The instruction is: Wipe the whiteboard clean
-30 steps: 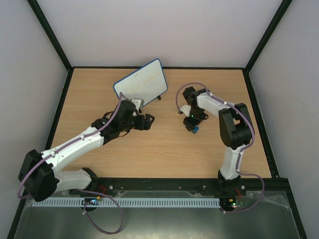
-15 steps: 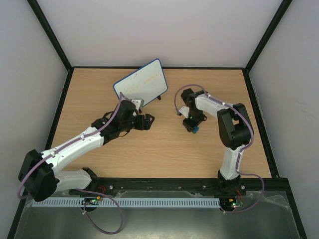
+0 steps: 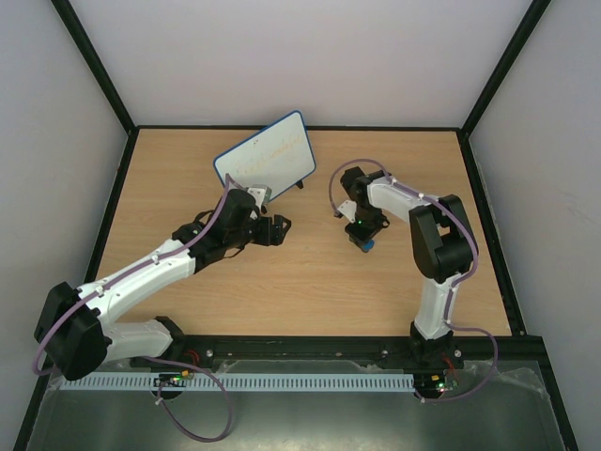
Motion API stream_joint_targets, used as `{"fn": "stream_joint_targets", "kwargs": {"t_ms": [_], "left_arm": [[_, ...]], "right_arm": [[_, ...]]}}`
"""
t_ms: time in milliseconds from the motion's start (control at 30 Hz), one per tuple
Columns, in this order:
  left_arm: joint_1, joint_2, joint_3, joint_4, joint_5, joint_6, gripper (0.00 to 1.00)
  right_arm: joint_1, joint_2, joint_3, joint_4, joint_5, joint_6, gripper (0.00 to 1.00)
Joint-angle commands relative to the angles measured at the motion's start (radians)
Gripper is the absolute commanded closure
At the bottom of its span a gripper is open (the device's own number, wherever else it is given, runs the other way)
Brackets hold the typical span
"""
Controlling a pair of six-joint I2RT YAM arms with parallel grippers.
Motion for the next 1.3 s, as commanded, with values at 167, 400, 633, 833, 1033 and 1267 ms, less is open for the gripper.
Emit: {"fn": "stream_joint_targets", "kwargs": {"t_ms": [167, 400, 633, 833, 1033, 1267], "left_arm": [[0.033, -0.037, 0.129, -0.100, -0.241, 0.032, 0.15], [0.343, 0.035, 0.318, -0.137, -0.185, 0.074, 0.09], [0.545, 0.054, 0.255, -0.048, 0.002, 0.094, 0.13], [0.584, -0.102, -0.113, 0.319, 0.161, 0.108, 0.21], [0.650, 0.012, -0.186, 0.468, 0.338, 0.132, 0.37], [0.674, 0.096, -0.324, 0.857, 0.423, 0.119, 0.38]], "right_arm": [[0.004, -0.095, 0.036, -0.026, -0.060, 0.018, 0.83], [-0.005, -0.208, 0.031, -0.022, -0.200, 0.054, 0.96], [-0.020, -0.315, 0.008, 0.027, -0.253, 0.100, 0.98], [-0.024, -0.345, -0.021, 0.037, -0.321, 0.121, 0.98], [-0.024, -0.354, -0.015, 0.028, -0.323, 0.114, 0.98], [-0.023, -0.367, -0.029, 0.022, -0.330, 0.111, 0.98]]}}
